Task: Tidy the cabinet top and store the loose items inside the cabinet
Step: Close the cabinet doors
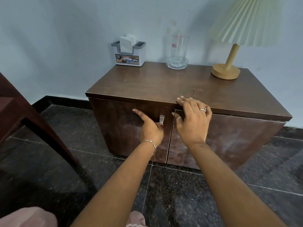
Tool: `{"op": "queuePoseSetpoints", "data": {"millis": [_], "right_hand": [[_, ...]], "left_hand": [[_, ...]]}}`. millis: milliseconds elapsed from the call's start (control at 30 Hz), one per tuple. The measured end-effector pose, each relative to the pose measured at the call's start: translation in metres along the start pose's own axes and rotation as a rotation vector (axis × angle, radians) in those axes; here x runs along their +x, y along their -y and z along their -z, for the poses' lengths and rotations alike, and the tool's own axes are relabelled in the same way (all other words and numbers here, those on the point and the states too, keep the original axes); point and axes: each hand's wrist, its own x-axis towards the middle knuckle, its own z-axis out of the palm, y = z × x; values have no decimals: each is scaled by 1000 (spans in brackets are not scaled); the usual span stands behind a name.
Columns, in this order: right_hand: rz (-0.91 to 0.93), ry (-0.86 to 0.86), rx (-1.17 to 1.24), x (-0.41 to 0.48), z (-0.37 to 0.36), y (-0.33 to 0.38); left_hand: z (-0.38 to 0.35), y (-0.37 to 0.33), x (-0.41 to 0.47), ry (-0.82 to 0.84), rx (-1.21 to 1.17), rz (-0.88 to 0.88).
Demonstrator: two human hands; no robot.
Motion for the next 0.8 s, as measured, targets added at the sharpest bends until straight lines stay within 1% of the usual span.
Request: {"op": "queuePoseSetpoints", "data": {"millis": [167,367,400,500,533,600,667,800], "right_hand": [[13,-23,1,1,0,-1],[18,3,6,3,1,-1],[18,8,2,3,1,-1],[9,26,-1,3,3,0],[2,39,-1,4,4,0],[-18,72,0,5,7,3],[-39,104,5,6,12,6],[-52,162,-3,8,19,10]], "left_hand": [[1,-2,-4,-16,39,-6],[5,-5,-11,-28,36,7],[6,-8,-15,-55,41,-3],[10,-19,-29,-222,93,-92],[10,-23,-33,-253,121,-127],[14,-31,-38,-263,205,-191],[21,-39,-42,-239,284,-258],[42,-47,-43,-238,368,-373]]}}
